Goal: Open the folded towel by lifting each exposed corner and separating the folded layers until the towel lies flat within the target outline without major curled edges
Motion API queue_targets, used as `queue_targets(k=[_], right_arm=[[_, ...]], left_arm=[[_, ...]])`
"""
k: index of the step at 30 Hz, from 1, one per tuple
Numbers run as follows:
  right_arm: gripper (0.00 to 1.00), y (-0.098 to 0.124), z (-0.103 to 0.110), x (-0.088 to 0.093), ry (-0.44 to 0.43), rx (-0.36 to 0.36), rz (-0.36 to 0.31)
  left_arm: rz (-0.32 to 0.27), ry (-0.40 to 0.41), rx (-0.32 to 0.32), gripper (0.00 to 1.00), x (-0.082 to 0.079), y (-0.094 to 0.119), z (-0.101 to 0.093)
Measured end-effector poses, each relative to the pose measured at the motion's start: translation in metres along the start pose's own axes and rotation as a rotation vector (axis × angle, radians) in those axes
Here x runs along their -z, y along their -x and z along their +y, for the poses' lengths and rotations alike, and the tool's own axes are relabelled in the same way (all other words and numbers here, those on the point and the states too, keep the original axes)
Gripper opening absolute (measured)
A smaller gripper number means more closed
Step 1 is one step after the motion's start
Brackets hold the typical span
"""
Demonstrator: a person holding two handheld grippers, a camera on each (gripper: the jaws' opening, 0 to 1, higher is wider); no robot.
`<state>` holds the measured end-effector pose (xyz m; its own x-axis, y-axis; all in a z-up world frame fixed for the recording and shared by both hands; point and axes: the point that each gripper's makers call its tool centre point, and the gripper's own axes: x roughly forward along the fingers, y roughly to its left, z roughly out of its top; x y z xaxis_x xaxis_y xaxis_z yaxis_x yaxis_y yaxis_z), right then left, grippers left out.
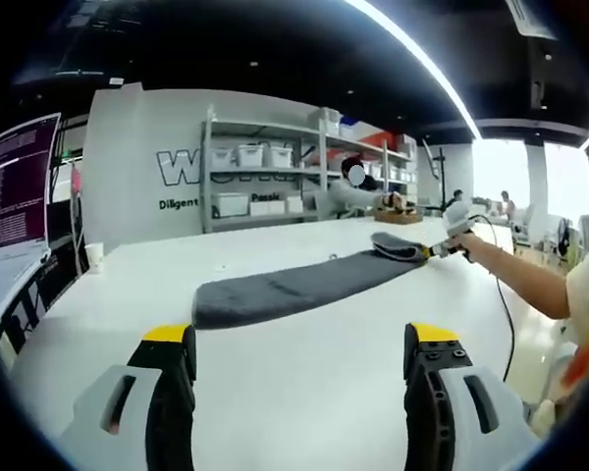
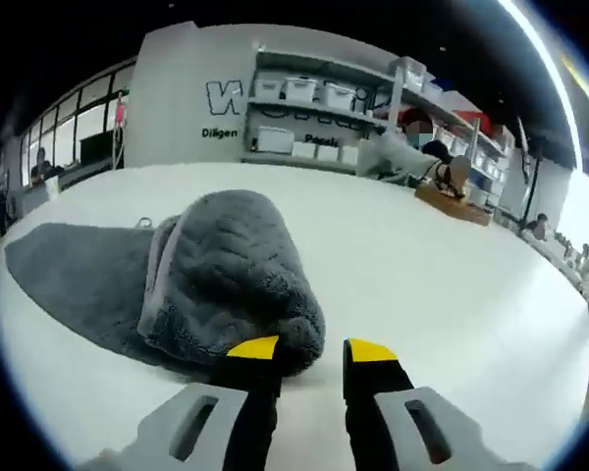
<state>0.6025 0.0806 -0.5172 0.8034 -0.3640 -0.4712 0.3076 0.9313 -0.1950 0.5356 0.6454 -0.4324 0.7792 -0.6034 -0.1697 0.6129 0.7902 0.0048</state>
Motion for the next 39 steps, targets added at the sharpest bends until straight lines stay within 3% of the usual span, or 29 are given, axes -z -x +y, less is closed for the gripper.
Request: queue_targets(k=[6,13,20,25,32,39], right_arm=[[0.46,0.014,-0.011,-0.005,0.11,0.088,0.029],[0.53,0.04,-0.021,-0.018,0.126,0.096,0.006],[0.63,0.069,-0.009,-0.015,0.168,0.038,-0.002],[0.73,0.094,0.008,-0.015,0.205,-0.015,-0.051],[0.92,0.121,0.025,-0.007,0.234,-0.095,-0.088],[0.99,0.157,0.047,0.003,0.272,-0.155,-0.114]], left_arm=[[-0.008,-0.012,0.02,0.85,-0.006,-0.003,-0.008],[-0.005,-0.005,0.025,0.85,-0.005,-0.004,-0.01],[-0.009,0.003,0.025,0.85,-0.005,-0.007,-0.011],[-0.005,-0.005,0.02,0.89,-0.005,-0.007,-0.012],[-0.011,-0.02,0.02,0.95,-0.006,-0.009,-0.016],[-0.015,-0.04,0.03,0.99,-0.007,-0.01,-0.023]])
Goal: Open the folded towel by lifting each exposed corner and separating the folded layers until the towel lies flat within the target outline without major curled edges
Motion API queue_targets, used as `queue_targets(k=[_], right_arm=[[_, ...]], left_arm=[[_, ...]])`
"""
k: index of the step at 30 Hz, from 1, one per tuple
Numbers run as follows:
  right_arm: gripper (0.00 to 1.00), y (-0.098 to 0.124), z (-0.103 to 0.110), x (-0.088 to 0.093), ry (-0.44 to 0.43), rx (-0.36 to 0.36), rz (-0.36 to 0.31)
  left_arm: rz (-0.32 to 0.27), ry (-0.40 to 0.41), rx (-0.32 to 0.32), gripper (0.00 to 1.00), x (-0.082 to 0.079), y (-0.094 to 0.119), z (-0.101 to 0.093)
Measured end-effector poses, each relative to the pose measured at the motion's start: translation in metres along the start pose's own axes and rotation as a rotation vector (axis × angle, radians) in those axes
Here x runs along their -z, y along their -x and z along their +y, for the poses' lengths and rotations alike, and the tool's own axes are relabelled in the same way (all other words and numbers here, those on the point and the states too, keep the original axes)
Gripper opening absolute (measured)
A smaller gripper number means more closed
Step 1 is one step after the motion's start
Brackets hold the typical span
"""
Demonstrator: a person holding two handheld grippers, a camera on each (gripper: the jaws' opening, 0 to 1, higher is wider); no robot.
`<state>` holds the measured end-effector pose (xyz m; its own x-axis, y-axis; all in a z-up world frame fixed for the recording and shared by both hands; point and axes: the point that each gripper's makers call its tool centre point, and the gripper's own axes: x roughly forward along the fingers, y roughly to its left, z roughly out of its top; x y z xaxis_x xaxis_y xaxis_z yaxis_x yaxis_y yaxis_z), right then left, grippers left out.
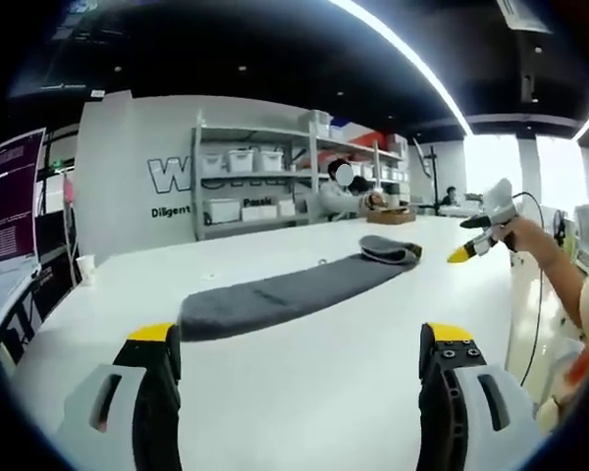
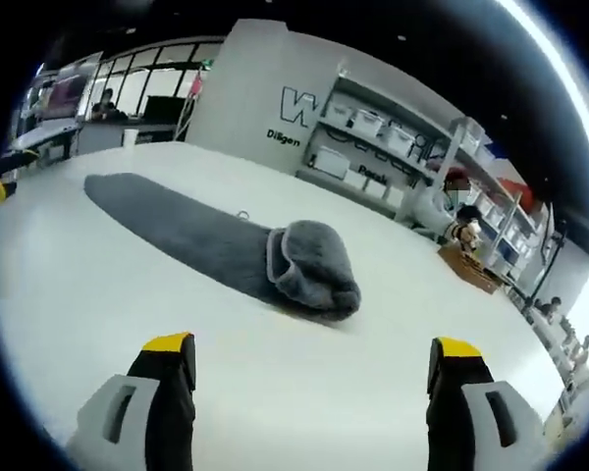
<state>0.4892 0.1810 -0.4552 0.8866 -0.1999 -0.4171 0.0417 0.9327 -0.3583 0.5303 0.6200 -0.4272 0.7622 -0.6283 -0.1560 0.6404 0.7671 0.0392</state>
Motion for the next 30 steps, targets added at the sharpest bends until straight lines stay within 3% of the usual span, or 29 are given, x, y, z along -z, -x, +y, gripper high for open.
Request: queue_targets(k=[8,14,24,30], right_arm=[[0.99,0.031,0.048,-0.005,0.039,-0.066,-0.049],[0.99,0.034,0.077,0.001,0.027,-0.121,-0.067],[0.99,0.03,0.071,0.005,0.031,-0.103,-0.053],[0.97,0.027,0.073,0.007,0.032,-0.128,-0.044]], left_arm=[[0.004,0.005,0.02,0.99,0.003,-0.004,-0.007],[0.02,0.012,0.033,0.99,0.01,-0.006,-0.01],[0.022,0.02,0.017,0.98,0.011,-0.002,-0.006],[0.028,0.026,0.022,0.98,0.013,-0.003,-0.008]])
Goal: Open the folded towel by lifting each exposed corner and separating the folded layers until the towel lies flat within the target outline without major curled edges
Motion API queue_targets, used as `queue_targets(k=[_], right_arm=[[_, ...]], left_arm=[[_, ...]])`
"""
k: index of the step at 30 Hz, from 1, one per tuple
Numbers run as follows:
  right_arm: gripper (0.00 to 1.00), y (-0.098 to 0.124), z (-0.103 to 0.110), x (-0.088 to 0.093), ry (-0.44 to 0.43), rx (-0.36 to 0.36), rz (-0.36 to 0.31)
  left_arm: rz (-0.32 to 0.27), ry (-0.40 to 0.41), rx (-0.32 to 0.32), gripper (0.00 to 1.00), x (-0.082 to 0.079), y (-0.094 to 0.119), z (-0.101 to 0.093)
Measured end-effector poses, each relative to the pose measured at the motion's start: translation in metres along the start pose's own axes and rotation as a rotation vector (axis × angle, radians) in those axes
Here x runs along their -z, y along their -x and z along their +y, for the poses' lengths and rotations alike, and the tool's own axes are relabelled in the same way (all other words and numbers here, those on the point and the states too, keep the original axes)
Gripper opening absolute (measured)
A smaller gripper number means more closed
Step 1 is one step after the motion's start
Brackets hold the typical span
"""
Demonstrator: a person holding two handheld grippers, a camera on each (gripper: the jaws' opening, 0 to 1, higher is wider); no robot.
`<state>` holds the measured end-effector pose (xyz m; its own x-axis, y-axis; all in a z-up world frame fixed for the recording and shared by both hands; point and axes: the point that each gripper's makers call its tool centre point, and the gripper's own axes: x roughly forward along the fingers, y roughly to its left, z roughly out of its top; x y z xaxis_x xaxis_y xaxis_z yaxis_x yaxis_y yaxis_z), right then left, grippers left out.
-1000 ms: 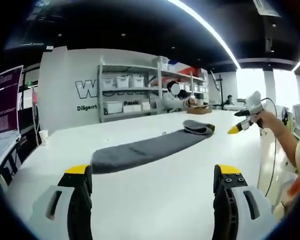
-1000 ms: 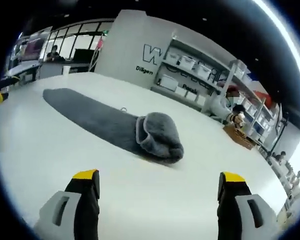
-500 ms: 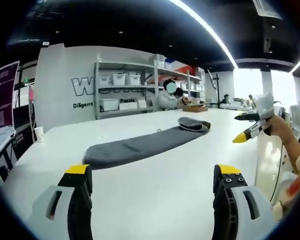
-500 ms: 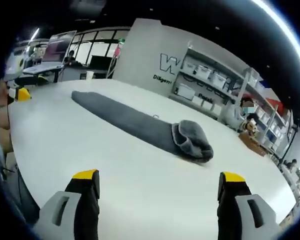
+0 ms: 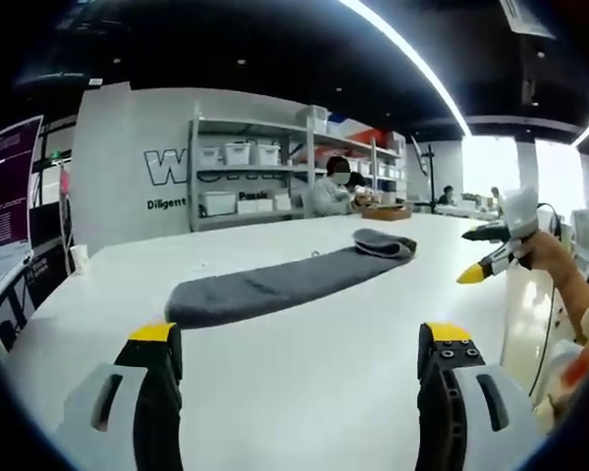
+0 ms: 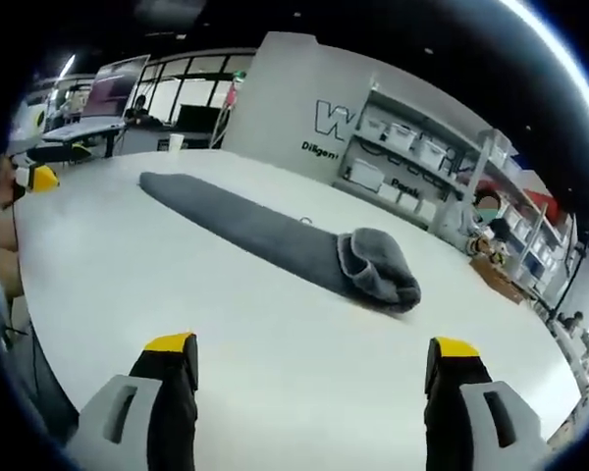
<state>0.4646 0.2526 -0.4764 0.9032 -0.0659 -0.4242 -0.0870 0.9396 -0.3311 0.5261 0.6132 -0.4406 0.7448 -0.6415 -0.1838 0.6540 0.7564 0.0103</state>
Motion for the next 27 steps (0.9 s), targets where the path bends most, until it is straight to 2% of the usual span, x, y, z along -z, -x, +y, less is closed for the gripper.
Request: queue_targets(k=[4,10,16,19,23,27], right_arm=[[0.95,-0.004,-0.003,-0.003,0.006,-0.004,0.001],[0.85,-0.014,-0.016,-0.011,-0.003,0.007,0.007],[0.86,-0.03,-0.035,-0.025,0.02,0.034,0.008],[0.83,-0.054,-0.044,-0.027,0.035,0.027,0.035],[0.79,-0.072,-0.05,-0.031,0.042,0.017,0.054],[0.72,-0.089,-0.052,-0.041,0.048,0.007,0.045]], left_arm=[[0.008,-0.009,0.006,0.98,0.002,-0.001,-0.003],[0.003,-0.003,0.016,0.97,0.0,-0.002,-0.005],[0.017,-0.011,0.007,0.97,0.004,-0.001,-0.003],[0.018,-0.005,0.002,0.97,0.005,-0.001,0.0],[0.011,0.0,-0.001,0.96,0.004,0.0,0.002],[0.013,0.003,-0.017,0.96,0.005,0.002,0.008]])
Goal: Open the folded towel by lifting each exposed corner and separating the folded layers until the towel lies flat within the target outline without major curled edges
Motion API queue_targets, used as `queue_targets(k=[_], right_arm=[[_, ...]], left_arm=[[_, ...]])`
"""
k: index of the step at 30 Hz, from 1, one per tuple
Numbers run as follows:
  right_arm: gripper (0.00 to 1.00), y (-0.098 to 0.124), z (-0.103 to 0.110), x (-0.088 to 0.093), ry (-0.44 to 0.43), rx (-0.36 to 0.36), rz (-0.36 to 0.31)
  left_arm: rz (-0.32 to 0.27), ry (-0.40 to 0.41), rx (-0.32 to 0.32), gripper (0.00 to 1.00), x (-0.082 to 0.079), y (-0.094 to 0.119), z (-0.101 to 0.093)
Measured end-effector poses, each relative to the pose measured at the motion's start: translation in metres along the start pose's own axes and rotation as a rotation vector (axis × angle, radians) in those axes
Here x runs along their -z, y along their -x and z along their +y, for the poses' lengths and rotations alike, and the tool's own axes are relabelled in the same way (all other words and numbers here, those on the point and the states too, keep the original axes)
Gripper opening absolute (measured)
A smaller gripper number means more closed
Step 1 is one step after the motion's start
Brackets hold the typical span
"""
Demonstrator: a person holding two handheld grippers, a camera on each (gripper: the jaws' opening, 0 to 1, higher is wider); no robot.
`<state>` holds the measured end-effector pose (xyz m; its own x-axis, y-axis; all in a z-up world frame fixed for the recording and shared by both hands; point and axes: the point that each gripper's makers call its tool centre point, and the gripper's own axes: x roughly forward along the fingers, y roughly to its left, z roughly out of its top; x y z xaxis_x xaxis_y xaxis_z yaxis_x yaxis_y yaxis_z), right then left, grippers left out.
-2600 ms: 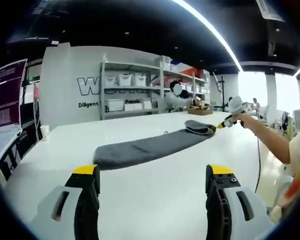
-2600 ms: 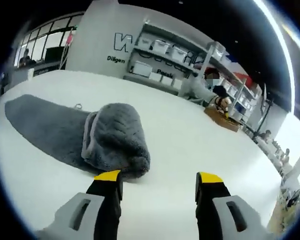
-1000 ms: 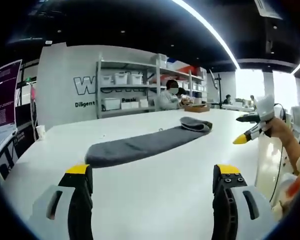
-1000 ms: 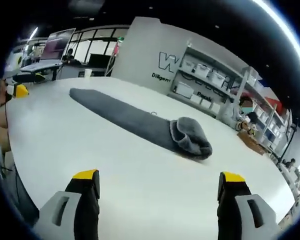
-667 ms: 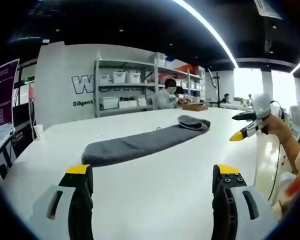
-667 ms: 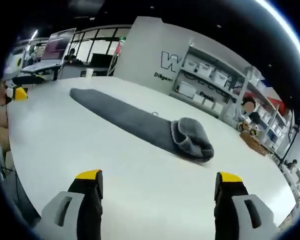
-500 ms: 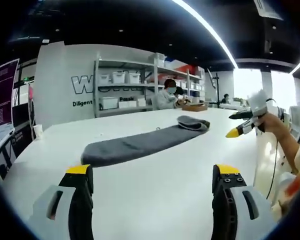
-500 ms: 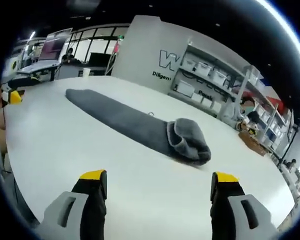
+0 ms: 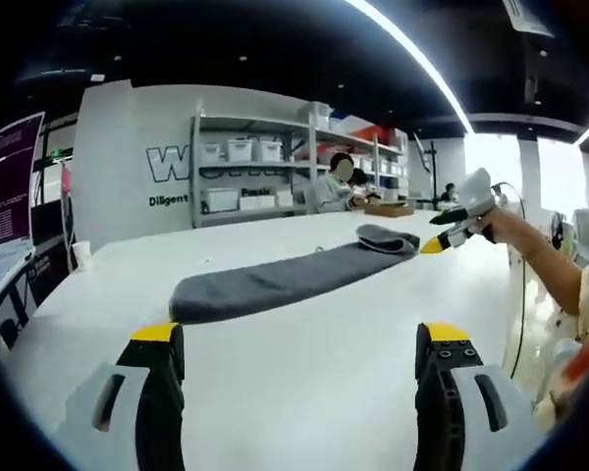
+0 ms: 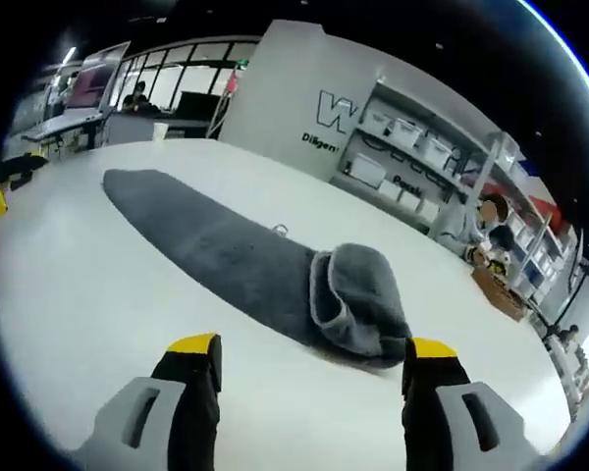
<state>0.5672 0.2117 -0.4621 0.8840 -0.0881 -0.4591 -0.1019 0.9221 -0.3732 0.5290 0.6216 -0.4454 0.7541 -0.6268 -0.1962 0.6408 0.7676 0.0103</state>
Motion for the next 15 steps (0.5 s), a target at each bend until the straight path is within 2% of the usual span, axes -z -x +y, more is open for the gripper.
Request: queue_targets(k=[4,8,15], right_arm=[[0.67,-0.018,-0.005,-0.006,0.004,0.002,0.009],[0.59,-0.037,-0.016,-0.002,0.016,0.023,0.051],[0.5,-0.06,-0.014,0.004,0.051,0.017,0.091]], left_arm=[[0.001,0.006,-0.012,0.96,0.002,0.002,0.005],[-0.006,0.005,-0.016,0.96,0.001,0.005,0.008],[-0.009,0.01,-0.024,0.95,0.001,0.005,0.011]])
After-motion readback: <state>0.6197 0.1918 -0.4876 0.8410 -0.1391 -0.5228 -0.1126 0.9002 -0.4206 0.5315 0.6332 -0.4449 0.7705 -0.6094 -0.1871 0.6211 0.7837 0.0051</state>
